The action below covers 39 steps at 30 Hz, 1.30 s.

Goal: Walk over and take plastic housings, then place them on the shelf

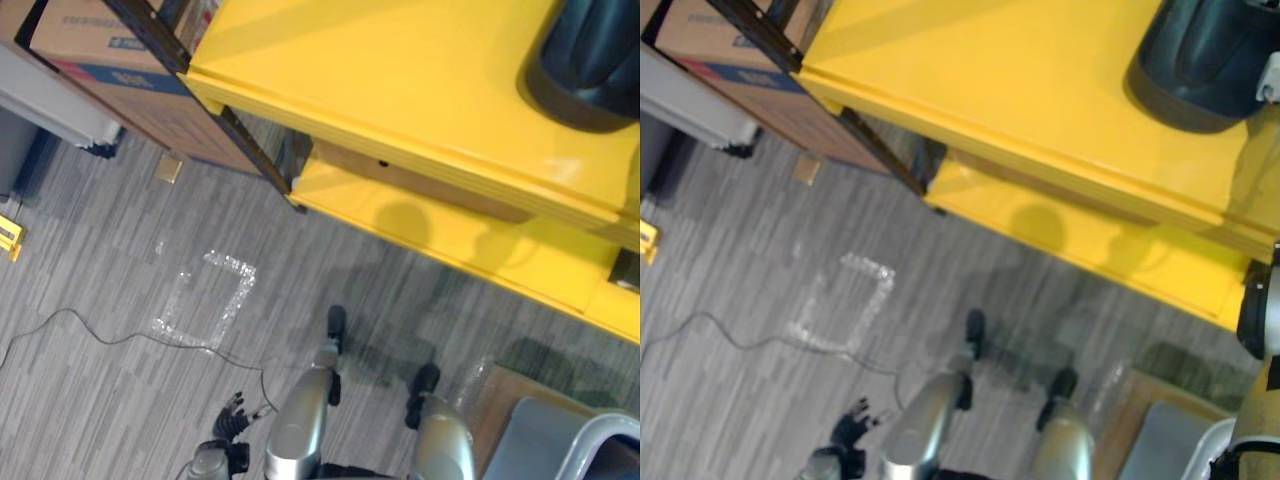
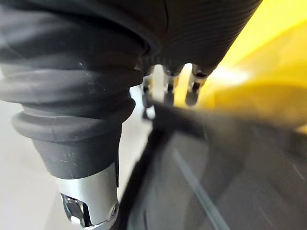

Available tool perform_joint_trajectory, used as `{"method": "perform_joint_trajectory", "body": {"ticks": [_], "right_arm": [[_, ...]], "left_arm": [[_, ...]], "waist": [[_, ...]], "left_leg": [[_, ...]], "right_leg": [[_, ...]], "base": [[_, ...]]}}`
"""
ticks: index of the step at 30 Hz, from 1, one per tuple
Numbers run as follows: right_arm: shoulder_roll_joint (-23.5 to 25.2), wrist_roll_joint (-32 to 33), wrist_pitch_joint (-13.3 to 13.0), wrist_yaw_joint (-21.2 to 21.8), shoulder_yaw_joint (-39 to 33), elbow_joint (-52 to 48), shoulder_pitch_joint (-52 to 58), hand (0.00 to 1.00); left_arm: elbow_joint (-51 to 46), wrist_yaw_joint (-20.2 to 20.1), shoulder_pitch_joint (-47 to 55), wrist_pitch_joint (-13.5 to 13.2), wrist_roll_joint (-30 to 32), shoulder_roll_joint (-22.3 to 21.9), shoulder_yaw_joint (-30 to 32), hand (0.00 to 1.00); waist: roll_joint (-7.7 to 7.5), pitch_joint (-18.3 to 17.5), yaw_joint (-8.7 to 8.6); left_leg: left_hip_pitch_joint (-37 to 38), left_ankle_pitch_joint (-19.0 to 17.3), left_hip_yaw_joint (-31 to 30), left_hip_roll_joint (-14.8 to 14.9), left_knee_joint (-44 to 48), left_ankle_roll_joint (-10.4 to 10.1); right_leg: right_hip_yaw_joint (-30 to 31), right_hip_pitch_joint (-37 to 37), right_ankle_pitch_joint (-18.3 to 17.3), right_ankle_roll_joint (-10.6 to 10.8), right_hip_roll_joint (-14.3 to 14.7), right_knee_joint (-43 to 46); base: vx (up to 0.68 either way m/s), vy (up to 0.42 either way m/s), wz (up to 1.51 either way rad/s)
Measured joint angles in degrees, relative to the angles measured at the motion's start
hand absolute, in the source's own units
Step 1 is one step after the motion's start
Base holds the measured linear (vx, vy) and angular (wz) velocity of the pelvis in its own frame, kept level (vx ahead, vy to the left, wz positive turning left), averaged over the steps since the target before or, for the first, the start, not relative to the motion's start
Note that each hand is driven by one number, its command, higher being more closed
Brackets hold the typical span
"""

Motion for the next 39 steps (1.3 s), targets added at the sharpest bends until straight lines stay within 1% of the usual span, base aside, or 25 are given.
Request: {"method": "perform_joint_trajectory", "body": {"ticks": [1,2,3,4,5,6,7,8,9,10,11,12,13,14,16,17,19,21,23,26,28,31,34,37,39], "right_arm": [[0.0,-1.8,-2.0,-3.6,-0.4,0.0,0.0,0.00],[0.0,-3.4,-4.7,-6.8,-1.4,-0.3,0.0,0.00],[0.1,-5.0,-6.2,-8.6,-2.4,-0.9,0.0,0.00],[0.1,-7.6,-8.8,-11.9,-5.6,-4.8,0.2,0.00],[0.1,-8.2,-9.8,-13.2,-7.1,-7.5,0.5,0.00],[0.1,-9.3,-11.5,-15.6,-10.2,-14.4,2.1,0.00],[0.2,-10.4,-12.5,-17.3,-13.0,-22.3,4.0,0.00],[0.4,-10.9,-12.7,-18.2,-14.2,-26.2,5.1,0.00],[1.1,-11.8,-13.1,-19.6,-16.1,-33.3,7.1,0.00],[1.8,-11.8,-13.3,-19.7,-17.0,-36.4,8.1,0.00],[3.0,-11.9,-13.4,-19.4,-18.4,-42.1,10.4,0.00],[4.8,-11.7,-13.4,-18.2,-19.4,-46.6,12.9,0.00],[5.9,-11.5,-13.4,-17.3,-19.6,-48.3,14.1,0.00],[8.9,-10.0,-13.2,-13.8,-19.8,-53.0,18.0,0.00],[12.0,-9.7,-12.6,-10.8,-19.8,-57.5,21.4,0.00],[14.6,-7.5,-12.1,-7.9,-19.8,-60.2,23.5,0.00],[18.8,-4.3,-11.6,-4.0,-19.7,-62.2,26.0,0.00],[23.9,-0.7,-9.3,1.1,-18.6,-63.1,28.0,0.00],[28.4,1.3,-6.5,5.5,-14.8,-63.1,30.1,0.00],[33.4,1.3,-4.3,9.5,-8.1,-60.4,31.4,0.00],[36.9,1.3,-3.4,10.2,-4.8,-56.9,31.4,0.00],[40.9,1.3,-3.3,10.3,-2.1,-54.5,31.5,0.00],[42.9,1.2,-3.2,9.1,-0.4,-53.5,31.5,0.00],[46.2,1.2,-3.2,4.2,0.5,-49.5,31.3,0.00],[48.9,1.3,-3.5,-1.4,0.5,-46.2,30.1,0.00]], "left_arm": [[0.0,0.0,0.0,-0.2,0.0,0.0,0.0,0.00],[0.0,0.0,0.0,-0.7,0.0,0.0,-0.1,0.00],[0.0,0.0,0.0,-0.9,0.0,0.0,-0.1,0.00],[-0.3,0.1,0.0,-1.0,0.0,0.0,-0.1,0.00],[-0.4,0.1,0.0,-1.0,0.0,0.0,-0.2,0.00],[-0.7,0.1,0.0,-1.0,0.0,0.0,-0.2,0.00],[-1.0,0.1,0.0,-0.9,0.0,0.0,-0.1,0.00],[-1.1,0.1,0.0,-0.9,0.0,0.0,-0.1,0.00],[-1.2,0.1,0.0,-0.9,0.0,0.0,-0.1,0.00],[-1.2,0.2,0.0,-0.9,0.0,0.0,0.0,0.00],[-1.6,0.2,0.0,-0.9,0.0,0.0,0.0,0.00],[-2.0,0.2,0.0,-0.9,0.0,0.0,0.2,0.00],[-2.1,0.2,0.0,-0.9,0.1,0.0,0.4,0.00],[-2.2,0.1,0.0,-0.9,0.2,0.0,0.9,0.00],[-2.0,0.2,0.0,-1.0,0.4,0.0,1.7,0.00],[-2.0,0.2,0.0,-1.0,0.9,0.0,2.7,0.00],[-1.7,0.2,0.0,-1.0,2.5,0.0,3.4,0.00],[-0.3,0.2,0.0,-1.0,3.0,-0.1,3.8,0.00],[0.4,0.3,0.2,-0.9,3.0,-0.2,4.7,0.00],[0.4,0.6,0.1,-0.9,3.0,-0.6,5.1,0.00],[0.6,1.1,0.1,-0.9,3.1,-1.6,5.2,0.00],[1.6,2.1,0.1,-0.8,4.7,-2.4,6.9,0.00],[2.1,2.5,0.1,-0.7,4.7,-2.5,7.2,0.00],[2.2,2.7,0.2,0.6,4.7,-2.3,7.7,0.00],[2.3,3.7,0.2,1.1,4.7,-2.2,7.8,0.00]], "waist": [[0.00,0.0,0.11],[0.00,0.0,0.23],[0.00,0.0,0.23],[0.00,0.0,0.20],[0.00,0.0,0.15],[0.00,0.0,0.06],[0.00,0.0,-0.12],[-0.03,0.0,-0.29],[-0.18,0.1,-0.85],[-0.27,0.1,-1.18],[-0.44,0.2,-1.64],[-0.66,0.4,-2.13],[-0.84,0.5,-2.55],[-1.35,0.7,-3.16],[-2.03,0.5,-3.65],[-2.74,0.5,-4.07],[-3.90,0.1,-4.13],[-5.10,-0.2,-4.12],[-6.38,-0.9,-3.88],[-7.09,-1.2,-3.45],[-7.20,-1.3,-2.66],[-7.51,-1.4,-1.84],[-7.95,-1.7,-1.32],[-9.09,-2.5,-0.90],[-9.60,-2.8,-0.50]], "left_leg": [[0.0,0.0,0.0,0.0,0.0,0.0],[0.0,0.1,0.0,0.0,0.0,0.0],[0.0,0.1,0.0,0.0,0.0,0.0],[0.0,0.1,0.0,0.0,0.0,0.0],[0.0,0.1,0.0,0.0,0.0,0.0],[0.1,0.1,-0.1,0.0,0.0,0.0],[0.1,0.1,-0.1,0.0,0.0,0.0],[0.1,0.1,-0.1,0.0,0.0,0.0],[0.2,0.1,-0.1,0.0,0.0,0.0],[0.2,0.1,0.0,0.0,0.0,0.0],[0.4,0.1,0.1,0.0,0.0,0.0],[0.8,0.1,0.3,0.0,0.0,0.0],[1.2,0.1,0.3,0.0,0.0,0.0],[2.1,0.1,0.3,0.1,0.0,0.0],[2.2,-0.1,0.4,0.4,0.0,-0.2],[2.3,-0.3,0.4,0.7,0.0,-0.5],[2.5,-0.3,0.7,0.9,0.0,-0.5],[3.5,-0.4,1.3,1.0,0.0,-0.4],[4.4,-0.8,1.7,1.1,0.0,-0.5],[5.1,-0.9,1.6,1.4,0.0,-0.6],[6.0,-1.2,1.6,1.4,0.0,-0.5],[6.2,-1.6,1.3,1.3,-0.2,-0.2],[6.5,-1.5,0.9,1.1,-0.2,-0.3],[7.3,-1.6,0.1,0.8,-0.2,-0.3],[7.2,-1.6,0.0,0.8,-0.2,-0.3]], "right_leg": [[0.0,0.0,0.0,0.0,0.0,0.0],[0.0,0.0,0.0,0.0,0.0,0.0],[0.0,0.0,0.0,0.0,0.0,0.0],[-0.1,0.0,0.0,0.0,0.0,0.0],[-0.1,0.1,0.0,0.0,0.0,-0.1],[-0.1,0.2,0.0,0.0,0.0,-0.2],[-0.2,0.2,0.0,0.0,0.0,-0.3],[-0.2,0.3,0.0,0.0,0.0,-0.3],[-0.2,0.4,0.1,0.0,0.0,-0.4],[-0.2,0.4,0.1,0.1,0.0,-0.4],[0.0,0.5,0.1,0.1,0.0,-0.4],[0.2,0.8,0.1,0.1,0.0,-0.4],[0.2,1.2,0.1,0.1,0.0,-0.4],[0.2,2.3,0.1,0.1,0.1,-0.8],[0.2,2.4,0.3,0.1,0.5,-1.2],[0.3,2.4,0.3,0.1,0.6,-1.4],[0.4,2.5,0.4,-0.1,0.9,-1.5],[0.5,3.8,0.7,-0.1,1.0,-1.9],[0.7,4.7,0.9,-0.1,1.2,-2.5],[0.6,5.9,1.2,-0.2,1.5,-3.3],[0.5,6.9,1.2,-0.2,1.5,-3.5],[0.1,7.6,1.3,0.0,1.6,-4.2],[-0.2,8.7,1.8,0.1,1.7,-5.2],[-1.4,10.5,1.8,0.1,1.6,-6.2],[-1.4,10.6,1.8,0.1,1.8,-6.3]], "base": [[0.01,-0.037,0.00],[0.01,-0.038,0.01],[0.02,-0.048,0.01],[0.02,-0.041,0.01],[0.02,-0.051,0.01],[0.02,-0.045,0.02],[0.02,-0.045,0.02],[0.00,0.000,0.00],[0.00,0.000,0.00],[0.00,0.000,-0.03],[0.00,0.000,-0.07],[0.00,-0.007,-0.07],[0.00,-0.021,-0.06],[-0.01,-0.030,-0.04],[-0.03,-0.041,-0.05],[-0.04,-0.044,-0.05],[-0.01,-0.041,-0.07],[0.02,-0.034,-0.08],[0.02,-0.028,-0.08],[0.01,-0.021,0.00],[0.00,0.000,0.00],[0.00,-0.019,0.06],[0.03,-0.016,0.09],[0.04,-0.025,0.16],[0.01,-0.015,0.01]]}}
